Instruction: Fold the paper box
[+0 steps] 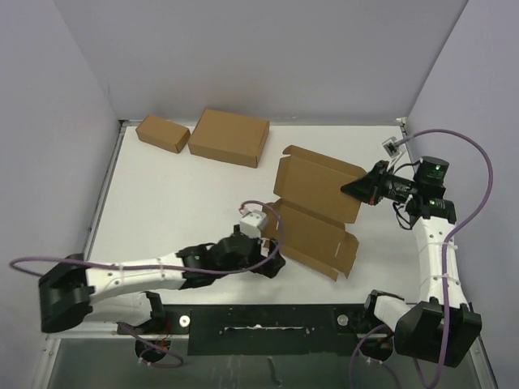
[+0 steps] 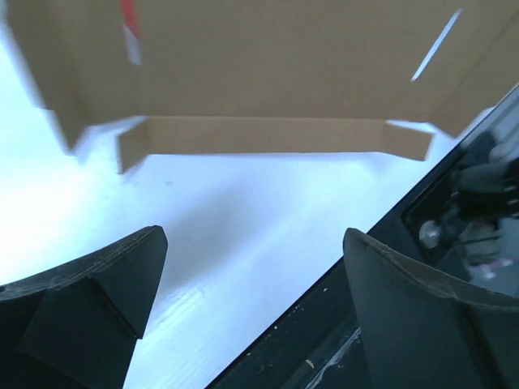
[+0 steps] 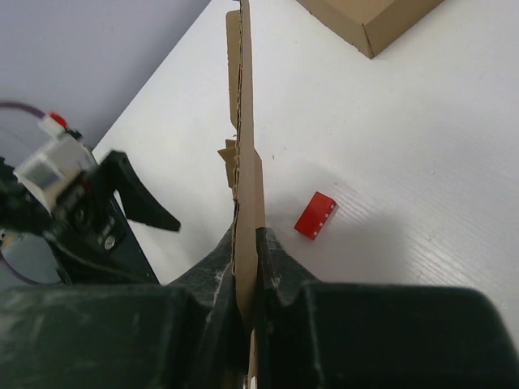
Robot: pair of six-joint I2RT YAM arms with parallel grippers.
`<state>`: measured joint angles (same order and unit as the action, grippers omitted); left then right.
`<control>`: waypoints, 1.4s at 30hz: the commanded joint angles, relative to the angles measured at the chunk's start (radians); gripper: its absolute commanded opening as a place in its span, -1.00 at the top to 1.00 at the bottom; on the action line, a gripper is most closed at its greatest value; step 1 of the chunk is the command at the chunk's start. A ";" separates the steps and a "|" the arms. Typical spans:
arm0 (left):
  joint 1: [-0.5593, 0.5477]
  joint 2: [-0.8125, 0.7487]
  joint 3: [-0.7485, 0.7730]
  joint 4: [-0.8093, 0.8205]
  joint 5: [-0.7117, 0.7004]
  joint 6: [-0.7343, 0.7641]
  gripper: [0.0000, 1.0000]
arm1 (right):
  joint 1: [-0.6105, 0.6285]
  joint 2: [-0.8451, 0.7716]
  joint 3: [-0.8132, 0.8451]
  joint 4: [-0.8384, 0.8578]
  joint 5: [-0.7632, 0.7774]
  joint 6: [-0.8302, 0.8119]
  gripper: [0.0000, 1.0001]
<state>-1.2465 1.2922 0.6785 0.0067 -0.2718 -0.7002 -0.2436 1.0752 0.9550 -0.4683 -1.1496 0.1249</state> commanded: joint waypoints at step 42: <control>0.499 -0.544 -0.263 0.239 0.348 0.021 -0.09 | 0.013 -0.039 0.181 -0.190 -0.191 -0.172 1.00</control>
<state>-0.7509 0.8295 0.3416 0.3134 0.1261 -0.5552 -0.2340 1.0519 1.1339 -0.7273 -1.3701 -0.1104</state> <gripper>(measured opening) 0.547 0.042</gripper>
